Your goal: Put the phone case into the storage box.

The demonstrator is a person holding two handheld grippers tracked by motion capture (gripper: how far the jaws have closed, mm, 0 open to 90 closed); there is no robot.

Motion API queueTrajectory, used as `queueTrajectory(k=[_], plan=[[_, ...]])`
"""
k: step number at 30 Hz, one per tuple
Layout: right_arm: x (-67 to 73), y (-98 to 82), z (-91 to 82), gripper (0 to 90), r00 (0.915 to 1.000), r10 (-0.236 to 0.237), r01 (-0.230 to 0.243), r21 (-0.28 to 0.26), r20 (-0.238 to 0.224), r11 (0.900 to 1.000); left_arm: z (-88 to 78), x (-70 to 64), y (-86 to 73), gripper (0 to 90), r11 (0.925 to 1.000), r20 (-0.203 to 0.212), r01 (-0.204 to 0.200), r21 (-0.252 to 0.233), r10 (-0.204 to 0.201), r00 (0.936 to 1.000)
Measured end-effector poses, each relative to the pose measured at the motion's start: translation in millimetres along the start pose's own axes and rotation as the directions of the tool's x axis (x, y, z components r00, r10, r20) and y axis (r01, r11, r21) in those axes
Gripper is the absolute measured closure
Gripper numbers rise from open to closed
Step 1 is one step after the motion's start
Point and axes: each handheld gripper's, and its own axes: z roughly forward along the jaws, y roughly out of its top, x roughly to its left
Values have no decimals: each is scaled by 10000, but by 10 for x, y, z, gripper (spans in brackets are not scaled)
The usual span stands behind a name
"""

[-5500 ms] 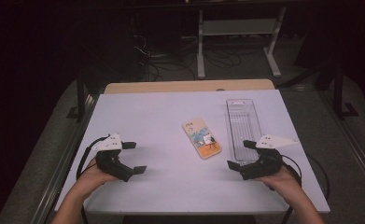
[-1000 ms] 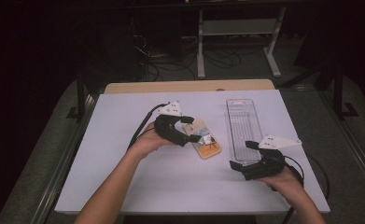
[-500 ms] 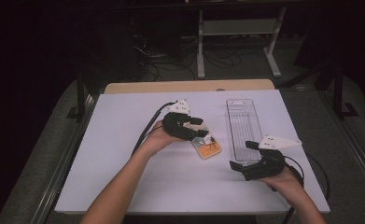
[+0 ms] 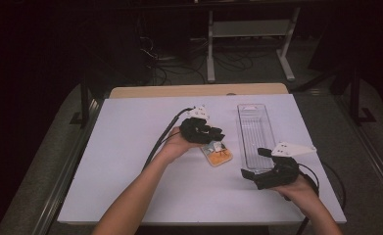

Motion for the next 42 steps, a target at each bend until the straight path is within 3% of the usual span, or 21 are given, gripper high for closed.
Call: queueTrajectory(k=[4,7,12,19,20,22,42], plan=[[3,0,3,7,10000,-14,14,4,-23,10000,73,16,-8,785,9997,-38,-110,228,111,9999],[2,0,6,7,10000,-36,36,18,-26,10000,138,19,-21,833,9996,-20,98,259,-98,10000],[5,0,9,7,10000,-58,58,10,-22,10000,247,34,-47,896,9989,3,97,453,-97,10000],[5,-1,9,7,10000,-42,42,23,-38,10000,394,1,-74,898,9970,33,228,735,-231,9997],[6,-1,9,7,10000,-34,34,27,-38,10000,406,10,-73,899,9954,43,28,959,-33,10000],[6,-2,9,7,10000,-51,51,7,-27,10000,457,-13,-84,898,9948,68,169,1009,-177,9998],[10,-16,24,7,10000,-72,73,89,-43,9999,785,-147,-150,899,9776,-22,-166,2096,174,9998]])
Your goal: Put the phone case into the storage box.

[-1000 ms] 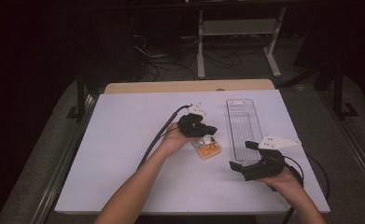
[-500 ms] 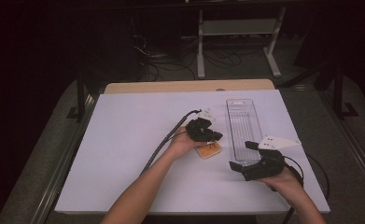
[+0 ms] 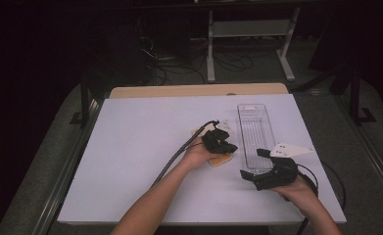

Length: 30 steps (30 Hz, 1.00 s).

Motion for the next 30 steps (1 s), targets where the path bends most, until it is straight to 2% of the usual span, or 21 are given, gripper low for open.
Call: queueTrajectory(k=[6,13,20,26,30], plan=[[1,-3,-2,7,10000,45,-45,26,2,10000,50,-43,1,899,9994,-84,-191,277,193,9998],[1,-3,-1,7,10000,16,-16,26,12,10000,21,-65,2,899,9981,-58,-233,562,236,9997],[2,-4,-3,7,10000,39,-39,43,30,10000,-71,-104,-36,899,9933,-127,-435,1074,451,9989],[1,-4,-1,7,10000,36,-36,46,50,10000,-180,-124,-120,900,9911,-119,-409,1269,428,9990],[-1,-4,4,7,10000,16,-17,44,65,10000,-253,-128,-184,899,9912,-33,-216,1306,223,9997]])
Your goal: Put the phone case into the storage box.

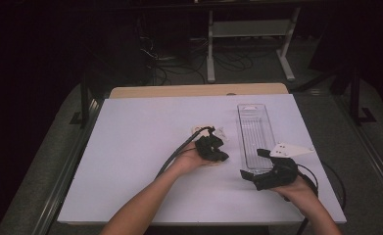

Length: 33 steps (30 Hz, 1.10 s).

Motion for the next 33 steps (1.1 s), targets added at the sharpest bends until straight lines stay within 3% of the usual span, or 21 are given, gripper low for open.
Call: queueTrajectory(k=[6,14,33], plan=[[8,0,7,7,10000,-33,33,12,6,10000,-91,-9,-120,900,9999,-62,152,-68,-153,9999],[14,3,11,7,10000,2,-2,29,17,10000,-233,-1,-255,900,9993,-289,266,245,-259,9992],[22,4,23,7,10000,10,-10,60,28,10000,-511,169,-555,900,9963,-916,810,303,-779,9927]])
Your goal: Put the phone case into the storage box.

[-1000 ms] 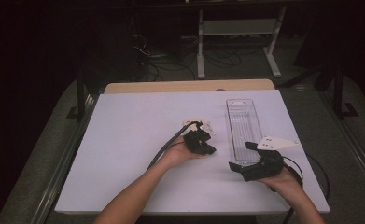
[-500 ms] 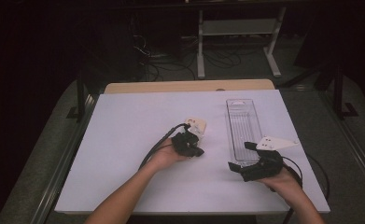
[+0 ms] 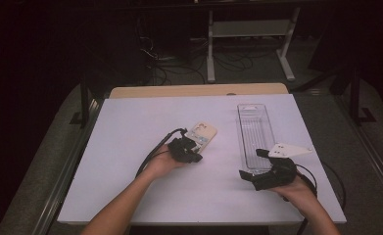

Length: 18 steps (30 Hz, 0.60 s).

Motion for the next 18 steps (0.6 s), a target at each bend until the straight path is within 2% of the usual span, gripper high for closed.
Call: queueTrajectory(k=[1,2,10,16,17,18], plan=[[-1,0,0,7,10000,-15,15,5,1,10000,-12,19,-10,900,10000,-18,-56,82,56,10000],[-1,0,1,7,10000,-3,3,6,1,10000,-16,30,-26,900,10000,-73,71,-5,-71,9999],[-4,0,9,7,10000,-61,61,14,-4,10000,-72,124,-90,900,9994,-340,338,-64,-340,9988],[-1,-2,15,7,10000,-84,84,21,-10,10000,-108,116,-81,899,9997,-333,196,-115,-200,9992],[-2,-2,15,7,10000,-84,84,10,-21,10000,-131,117,-82,898,9994,-358,165,-312,-176,9992],[-2,-4,16,7,10000,-78,78,4,-29,10000,-169,110,-82,892,9978,-295,342,-559,-359,9989]])
